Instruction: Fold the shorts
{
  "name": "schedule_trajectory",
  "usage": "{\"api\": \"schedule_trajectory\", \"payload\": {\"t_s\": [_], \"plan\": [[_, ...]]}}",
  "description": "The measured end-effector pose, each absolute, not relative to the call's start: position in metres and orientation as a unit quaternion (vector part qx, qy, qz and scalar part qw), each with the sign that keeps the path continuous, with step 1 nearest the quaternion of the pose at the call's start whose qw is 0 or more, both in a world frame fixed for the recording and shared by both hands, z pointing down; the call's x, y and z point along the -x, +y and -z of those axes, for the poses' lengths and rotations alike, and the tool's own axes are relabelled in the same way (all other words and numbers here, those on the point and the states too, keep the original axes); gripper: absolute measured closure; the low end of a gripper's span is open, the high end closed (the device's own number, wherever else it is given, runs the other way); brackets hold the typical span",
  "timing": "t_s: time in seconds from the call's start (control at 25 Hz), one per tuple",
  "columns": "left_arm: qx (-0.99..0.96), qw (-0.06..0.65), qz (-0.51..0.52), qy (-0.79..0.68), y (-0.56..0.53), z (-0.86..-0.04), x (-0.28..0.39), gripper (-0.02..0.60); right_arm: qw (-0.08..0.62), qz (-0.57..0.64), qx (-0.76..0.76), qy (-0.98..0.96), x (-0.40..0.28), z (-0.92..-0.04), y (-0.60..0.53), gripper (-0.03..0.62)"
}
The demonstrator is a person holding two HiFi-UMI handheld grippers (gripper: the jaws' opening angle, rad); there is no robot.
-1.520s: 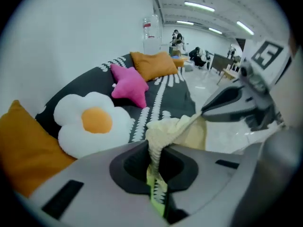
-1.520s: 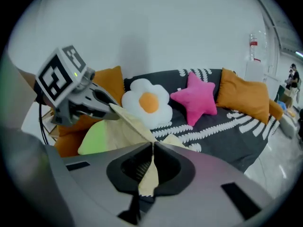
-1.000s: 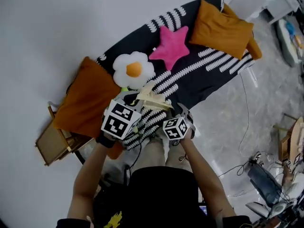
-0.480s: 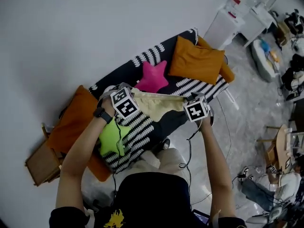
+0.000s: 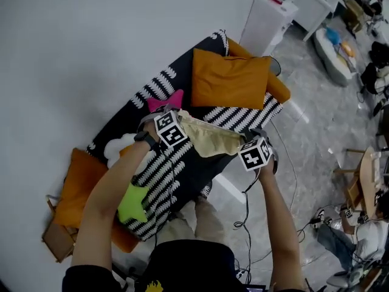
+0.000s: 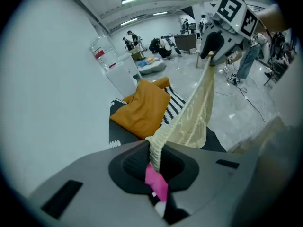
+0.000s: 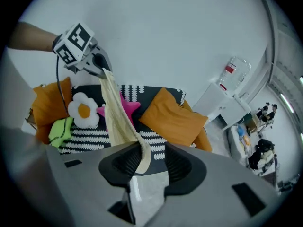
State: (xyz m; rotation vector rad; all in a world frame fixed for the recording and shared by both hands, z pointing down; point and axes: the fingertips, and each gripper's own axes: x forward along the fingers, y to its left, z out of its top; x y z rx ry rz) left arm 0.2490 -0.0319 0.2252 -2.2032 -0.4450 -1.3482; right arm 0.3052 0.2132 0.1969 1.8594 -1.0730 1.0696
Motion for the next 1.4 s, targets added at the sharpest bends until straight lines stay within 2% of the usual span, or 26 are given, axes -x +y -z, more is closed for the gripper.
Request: {"api": "schedule_trajectory", "payload": {"t_s": [0.08,0.2,0.36,0.52,0.64,0.68,0.72,0.8,0.88,0.92,1.0,1.04,1.16,1.24,1.4], "plan": [[0.828,0.237,0.482,-0.161,-0.023,-0.238,-0.284,0.545,0.352,-0.414,-0.732,-0.411,-0.318,-0.199,0.227,0.424],[0.846,0.183,0.476,-0.156,-0.016,-0.265,-0.307,0.499,0.346,-0.406,-0.741,-0.408,-0.314,-0.214,0.239,0.424],[0.846,0.139,0.485,-0.171,-0.01,-0.338,-0.273,0.502,0.341,-0.423,-0.73,-0.414,-0.249,-0.276,0.238,0.442],[0.868,0.131,0.451,-0.163,-0.028,-0.435,-0.204,0.503,0.359,-0.438,-0.704,-0.429,-0.154,-0.381,0.208,0.468],[0.855,0.146,0.479,-0.134,-0.063,-0.531,-0.116,0.52,0.337,-0.48,-0.668,-0.458,-0.059,-0.475,0.166,0.473],[0.844,0.168,0.491,-0.136,-0.076,-0.559,-0.08,0.54,0.326,-0.497,-0.654,-0.468,-0.02,-0.502,0.15,0.532],[0.832,0.196,0.5,-0.143,-0.089,-0.58,-0.045,0.551,0.315,-0.514,-0.64,-0.477,0.018,-0.523,0.134,0.543],[0.813,0.23,0.513,-0.15,-0.118,-0.591,0.018,0.554,0.291,-0.534,-0.617,-0.499,0.091,-0.534,0.101,0.543],[0.805,0.221,0.537,-0.123,-0.149,-0.56,0.071,0.551,0.275,-0.522,-0.597,-0.543,0.155,-0.507,0.07,0.542],[0.8,0.205,0.554,-0.105,-0.161,-0.536,0.095,0.513,0.272,-0.507,-0.583,-0.574,0.184,-0.486,0.058,0.504],[0.78,0.17,0.593,-0.101,-0.163,-0.507,0.135,0.318,0.275,-0.479,-0.538,-0.637,0.238,-0.457,0.051,0.17],[0.771,0.162,0.605,-0.118,-0.155,-0.507,0.149,0.26,0.284,-0.469,-0.512,-0.661,0.26,-0.452,0.055,0.154],[0.767,0.16,0.606,-0.141,-0.151,-0.517,0.162,0.237,0.319,-0.444,-0.462,-0.698,0.297,-0.45,0.06,0.145],[0.779,0.163,0.594,-0.116,-0.182,-0.488,0.165,0.219,0.327,-0.436,-0.462,-0.699,0.305,-0.427,0.044,0.145],[0.799,0.226,0.554,-0.063,-0.223,-0.438,0.161,0.203,0.32,-0.44,-0.508,-0.668,0.278,-0.396,0.05,0.145]]}}
